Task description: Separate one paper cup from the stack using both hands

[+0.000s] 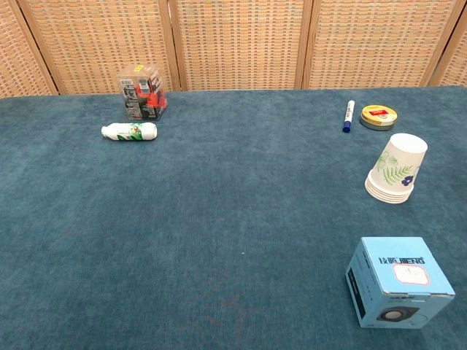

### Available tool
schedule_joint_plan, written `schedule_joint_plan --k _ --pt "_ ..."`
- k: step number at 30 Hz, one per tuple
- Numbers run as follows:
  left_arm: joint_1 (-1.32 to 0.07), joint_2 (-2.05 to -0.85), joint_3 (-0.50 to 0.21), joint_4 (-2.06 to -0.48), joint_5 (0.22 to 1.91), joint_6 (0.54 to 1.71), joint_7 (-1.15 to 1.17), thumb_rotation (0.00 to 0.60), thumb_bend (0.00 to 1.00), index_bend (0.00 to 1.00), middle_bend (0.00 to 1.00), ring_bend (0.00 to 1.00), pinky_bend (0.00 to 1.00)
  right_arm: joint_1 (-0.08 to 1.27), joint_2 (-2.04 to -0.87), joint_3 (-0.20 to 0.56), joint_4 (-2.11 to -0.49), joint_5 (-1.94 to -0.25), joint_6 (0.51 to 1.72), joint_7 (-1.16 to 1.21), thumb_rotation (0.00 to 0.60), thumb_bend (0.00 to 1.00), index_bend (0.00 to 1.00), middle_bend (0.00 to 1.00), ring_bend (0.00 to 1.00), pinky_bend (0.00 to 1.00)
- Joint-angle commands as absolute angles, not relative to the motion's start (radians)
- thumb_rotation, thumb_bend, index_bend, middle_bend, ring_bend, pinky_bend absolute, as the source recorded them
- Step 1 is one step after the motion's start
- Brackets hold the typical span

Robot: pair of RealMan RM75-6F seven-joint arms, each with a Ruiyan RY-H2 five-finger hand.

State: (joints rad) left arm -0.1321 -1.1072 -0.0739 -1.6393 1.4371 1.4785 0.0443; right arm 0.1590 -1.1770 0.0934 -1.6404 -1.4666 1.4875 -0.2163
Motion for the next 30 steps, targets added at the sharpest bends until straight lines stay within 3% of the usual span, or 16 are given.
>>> schedule_joint_plan --k 1,9,20,26,30 --pt "-0.132 -1.109 -0.073 -1.638 1.438 1.476 0.048 0.600 0.01 0.00 0.00 0.00 0.00 0.160 -1.176 0.093 -1.640 -1.469 1.484 -0.216 0.600 0.00 0.00 0.00 0.00 0.00" --pt "-0.139 -1.108 -0.076 -1.634 1.438 1.463 0.038 0.600 0.01 0.00 0.00 0.00 0.00 0.210 -1.164 0.117 -1.611 -1.457 1.409 -0.192 0.600 0.00 0.00 0.00 0.00 0.00" --pt "-0.160 -1.150 -0.101 -1.591 1.402 1.444 0.089 0.600 0.01 0.00 0.00 0.00 0.00 0.503 -1.154 0.214 -1.558 -1.338 0.940 -0.011 0.600 0.00 0.00 0.09 0.00 0.11" --pt "-0.167 -1.159 -0.108 -1.578 1.378 1.426 0.098 0.600 0.01 0.00 0.00 0.00 0.00 0.593 -1.236 0.226 -1.464 -1.292 0.837 -0.030 0.600 0.00 0.04 0.12 0.01 0.17" --pt "-0.168 -1.160 -0.112 -1.576 1.363 1.418 0.099 0.600 0.01 0.00 0.00 0.00 0.00 0.633 -1.296 0.228 -1.401 -1.255 0.783 -0.022 0.600 0.00 0.11 0.19 0.08 0.24"
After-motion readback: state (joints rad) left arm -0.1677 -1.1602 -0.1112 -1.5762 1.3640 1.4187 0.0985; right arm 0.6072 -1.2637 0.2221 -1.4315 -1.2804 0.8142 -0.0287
